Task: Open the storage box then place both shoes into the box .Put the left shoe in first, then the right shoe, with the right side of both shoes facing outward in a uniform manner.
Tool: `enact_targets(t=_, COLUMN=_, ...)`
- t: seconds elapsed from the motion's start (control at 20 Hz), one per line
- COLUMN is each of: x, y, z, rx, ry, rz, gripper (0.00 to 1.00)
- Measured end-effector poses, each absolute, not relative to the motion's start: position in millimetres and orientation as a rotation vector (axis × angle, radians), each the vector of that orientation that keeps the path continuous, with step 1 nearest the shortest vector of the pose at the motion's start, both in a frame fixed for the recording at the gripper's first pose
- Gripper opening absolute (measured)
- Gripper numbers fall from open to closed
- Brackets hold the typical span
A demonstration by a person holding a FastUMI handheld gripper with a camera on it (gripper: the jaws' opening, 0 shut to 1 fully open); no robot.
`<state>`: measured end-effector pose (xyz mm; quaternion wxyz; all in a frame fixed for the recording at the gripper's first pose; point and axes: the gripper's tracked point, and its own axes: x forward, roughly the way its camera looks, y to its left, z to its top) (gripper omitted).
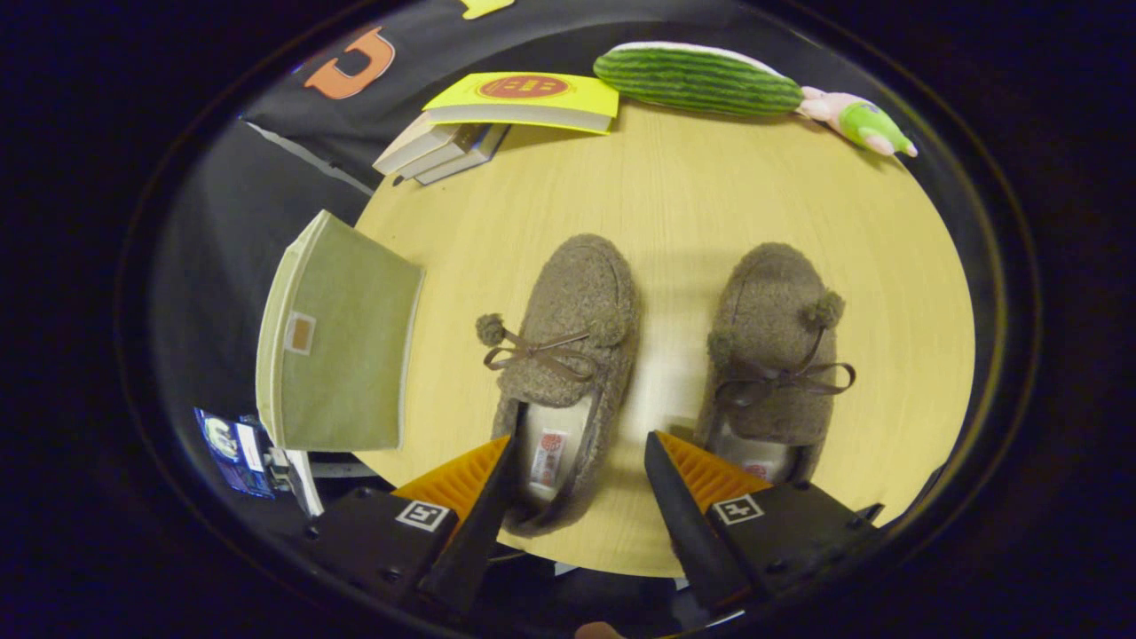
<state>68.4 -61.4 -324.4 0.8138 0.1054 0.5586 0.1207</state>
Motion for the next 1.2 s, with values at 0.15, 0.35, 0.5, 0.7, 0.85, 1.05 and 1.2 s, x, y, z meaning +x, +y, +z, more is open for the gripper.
enact_targets(t=0.15, x=71.5, y=-56.4, z=-335.6, rx=0.295, ry=1.25, rz=0.254, gripper=0.8)
enact_targets(t=0.35, x=71.9, y=-48.1, z=-347.7, rx=0.365, ry=1.306, rz=0.248, gripper=0.6)
enact_targets(t=0.5, x=74.0, y=-49.2, z=-353.9, rx=0.379, ry=1.329, rz=0.231, gripper=0.46)
enact_targets(t=0.7, x=72.5, y=-51.5, z=-357.6, rx=0.42, ry=1.367, rz=0.214, gripper=0.36)
enact_targets(t=0.85, x=72.6, y=-53.2, z=-356.7, rx=0.432, ry=1.372, rz=0.196, gripper=0.21)
enact_targets(t=1.05, x=63.3, y=-45.3, z=-346.1, rx=0.488, ry=1.405, rz=0.216, gripper=0.07)
enact_targets(t=1.2, x=56.3, y=-36.6, z=-322.1, rx=0.465, ry=1.382, rz=0.212, gripper=0.06)
